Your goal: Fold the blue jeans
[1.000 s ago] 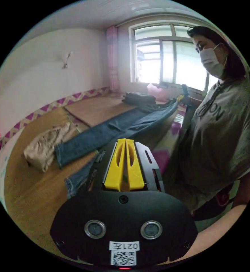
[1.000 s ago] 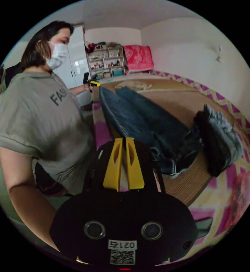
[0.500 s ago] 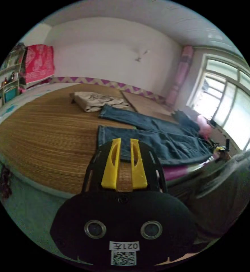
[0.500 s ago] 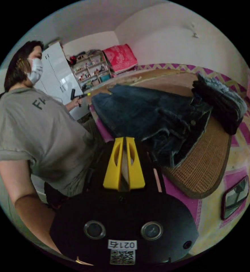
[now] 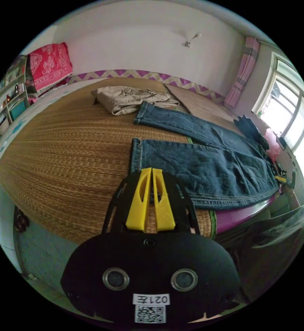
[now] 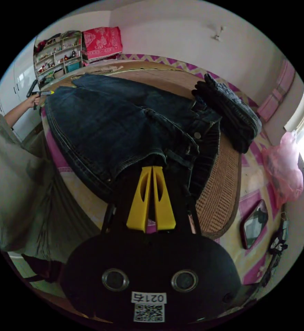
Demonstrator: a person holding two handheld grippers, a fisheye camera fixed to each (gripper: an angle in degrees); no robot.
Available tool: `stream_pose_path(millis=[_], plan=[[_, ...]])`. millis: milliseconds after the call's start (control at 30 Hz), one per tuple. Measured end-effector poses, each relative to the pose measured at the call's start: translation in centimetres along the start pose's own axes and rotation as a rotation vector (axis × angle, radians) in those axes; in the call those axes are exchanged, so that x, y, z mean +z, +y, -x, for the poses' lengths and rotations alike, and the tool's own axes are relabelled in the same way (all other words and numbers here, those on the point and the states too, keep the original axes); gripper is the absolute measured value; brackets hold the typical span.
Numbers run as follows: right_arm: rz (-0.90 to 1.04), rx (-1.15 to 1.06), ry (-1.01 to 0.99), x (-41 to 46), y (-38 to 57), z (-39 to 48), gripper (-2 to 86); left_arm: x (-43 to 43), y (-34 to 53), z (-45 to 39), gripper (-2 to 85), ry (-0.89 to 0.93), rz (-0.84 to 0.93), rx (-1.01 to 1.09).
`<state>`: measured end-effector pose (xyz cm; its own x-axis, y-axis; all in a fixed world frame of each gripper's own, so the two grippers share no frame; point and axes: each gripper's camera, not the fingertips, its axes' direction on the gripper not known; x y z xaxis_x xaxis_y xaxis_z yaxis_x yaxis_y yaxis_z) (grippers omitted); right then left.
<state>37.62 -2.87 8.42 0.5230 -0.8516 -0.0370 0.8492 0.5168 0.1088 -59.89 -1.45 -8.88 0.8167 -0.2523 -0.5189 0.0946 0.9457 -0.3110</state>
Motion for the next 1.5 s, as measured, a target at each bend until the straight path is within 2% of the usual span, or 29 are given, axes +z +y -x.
stream_pose_path(millis=[133,300,400,667,767,900,1000,1200,1500], plan=[[0.009,0.031,0.009,-0.5,0.3,0.8,-0.5,-0.5,0.8,-0.5,-1.0,-0.017,-0.034,0.036],[0.049,0.047,0.068,-0.9,0.5,2.3,-0.5,-0.7,0.7,-3.3,-1.0,-0.192,0.019,0.126],[0.049,0.072,0.075,-1.1,1.2,2.5,-0.5,-0.9,0.4,-3.9,-1.0,-0.238,0.052,0.137],[-0.037,0.172,0.077,-1.8,4.5,2.1,-0.6,-2.1,1.1,-2.9,-0.9,-0.236,-0.026,0.125],[-0.145,0.359,-0.026,-4.3,7.6,-0.2,-0.2,-4.2,1.2,-1.6,-0.7,-0.231,-0.036,-0.005],[-0.364,0.727,-0.161,-8.9,15.6,-2.8,3.0,-8.7,2.7,0.2,1.4,-0.052,-0.111,-0.123],[-0.401,0.947,-0.305,-8.3,20.8,-3.2,8.3,-10.9,4.1,1.4,5.8,0.051,-0.132,-0.196],[-0.405,1.082,-0.449,-4.4,23.5,-2.6,10.9,-11.3,6.3,4.8,8.4,0.243,-0.150,-0.461],[-0.446,1.197,-0.513,-0.8,24.1,-3.7,9.9,-10.7,6.2,8.6,9.6,0.242,-0.170,-0.675]])
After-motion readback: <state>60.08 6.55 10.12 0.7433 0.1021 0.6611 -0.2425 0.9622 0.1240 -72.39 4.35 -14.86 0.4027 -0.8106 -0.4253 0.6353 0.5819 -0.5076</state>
